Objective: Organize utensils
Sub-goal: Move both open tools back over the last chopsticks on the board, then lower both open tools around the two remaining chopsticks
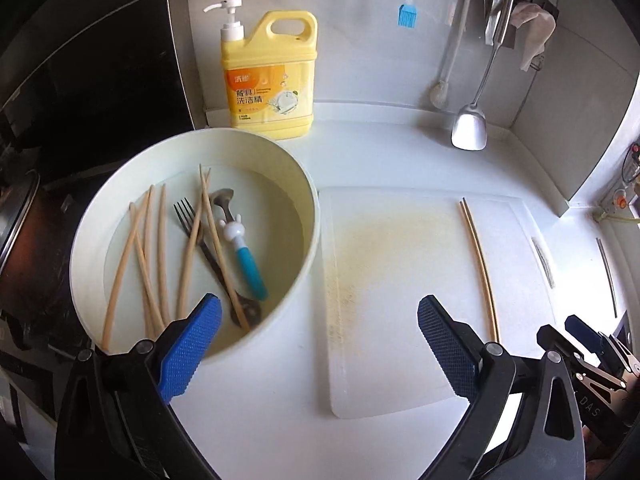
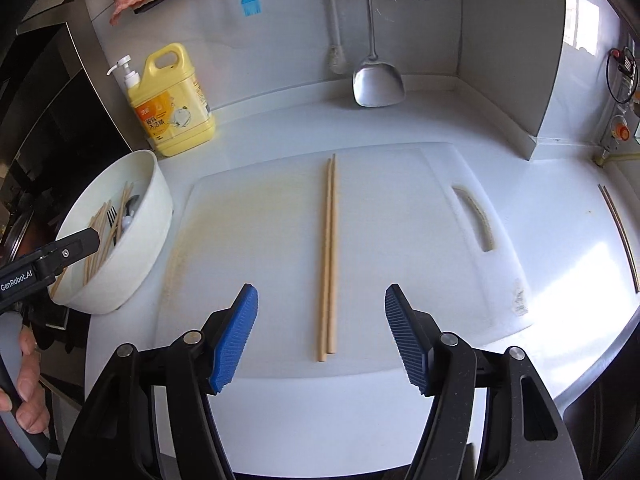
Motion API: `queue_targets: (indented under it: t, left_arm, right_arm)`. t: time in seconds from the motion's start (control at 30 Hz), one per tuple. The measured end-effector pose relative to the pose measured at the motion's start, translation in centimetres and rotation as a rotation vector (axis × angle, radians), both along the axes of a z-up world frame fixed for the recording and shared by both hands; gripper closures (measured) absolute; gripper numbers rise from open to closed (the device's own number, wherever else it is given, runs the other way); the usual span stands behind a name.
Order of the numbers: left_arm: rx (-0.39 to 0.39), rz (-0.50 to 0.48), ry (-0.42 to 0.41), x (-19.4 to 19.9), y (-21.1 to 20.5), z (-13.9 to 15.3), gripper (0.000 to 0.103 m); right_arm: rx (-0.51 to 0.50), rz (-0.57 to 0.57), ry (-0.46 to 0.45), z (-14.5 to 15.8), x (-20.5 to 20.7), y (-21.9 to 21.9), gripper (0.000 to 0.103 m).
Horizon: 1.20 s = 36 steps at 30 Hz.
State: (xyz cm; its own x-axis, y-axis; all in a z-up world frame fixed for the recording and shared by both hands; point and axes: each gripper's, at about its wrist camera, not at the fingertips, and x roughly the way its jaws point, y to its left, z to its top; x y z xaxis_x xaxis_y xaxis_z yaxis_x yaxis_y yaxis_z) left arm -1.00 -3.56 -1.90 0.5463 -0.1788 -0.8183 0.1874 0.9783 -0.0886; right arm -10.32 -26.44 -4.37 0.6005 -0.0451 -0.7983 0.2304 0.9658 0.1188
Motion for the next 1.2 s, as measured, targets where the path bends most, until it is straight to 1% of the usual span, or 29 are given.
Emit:
queue_targets:
  t: [0.1, 0.17, 0.27, 0.4, 0.5, 0.6, 0.73, 0.93, 1.07, 1.2]
  left_arm:
    - [-0.011, 0.055, 0.033, -1.8, -2.2, -0.8, 0.006]
    - [0.009, 0.086, 0.055, -2.7, -3.4, -1.4, 0.006]
    - [0.034, 0.126, 0.065, -3.8, -4.5, -1.8, 0.006]
    - [0.059, 0.144, 0.061, -4.4, -4.8, -1.8, 0.006]
    - [0.066, 0.148, 0.033, -4.4, -4.6, -1.8, 0.006]
    - [0.081, 0.152, 0.016, -3.7, -4.5, -2.1, 0.006]
    - [0.055, 0.153, 0.001, -3.3, -4.3, -2.6, 0.006]
    - [0.051, 0.136, -0.005, -2.6, -4.5, -3.6, 0.006]
    - [0.034, 0.139, 0.017, -2.1, -4.2, -4.5, 0.006]
    - [0.035, 0.135, 0.026, -1.9, -4.2, -5.0, 0.006]
  right_arm:
    - [0.01, 0.023, -0.007, -0.6, -1.2, -3.1, 0.039]
    - [0.0, 0.044, -0.009, -1.1, -1.3, -4.6, 0.039]
    - [-0.007, 0.078, -0.012, -1.6, -1.2, -6.1, 0.039]
    - [0.009, 0.083, -0.035, -1.9, -0.4, -7.3, 0.039]
    - [0.034, 0.07, -0.048, -2.5, 0.7, -7.3, 0.039]
    - [0.021, 0.064, -0.046, -3.1, 1.9, -6.7, 0.039]
    - [-0.004, 0.065, -0.045, -3.9, 3.5, -5.7, 0.039]
    - [-0.036, 0.055, -0.038, -5.3, 5.4, -4.4, 0.039]
    - [-0.06, 0.051, -0.025, -6.2, 6.4, -3.9, 0.039]
    - [-0.061, 0.042, -0.009, -6.9, 6.9, -3.8, 0.039]
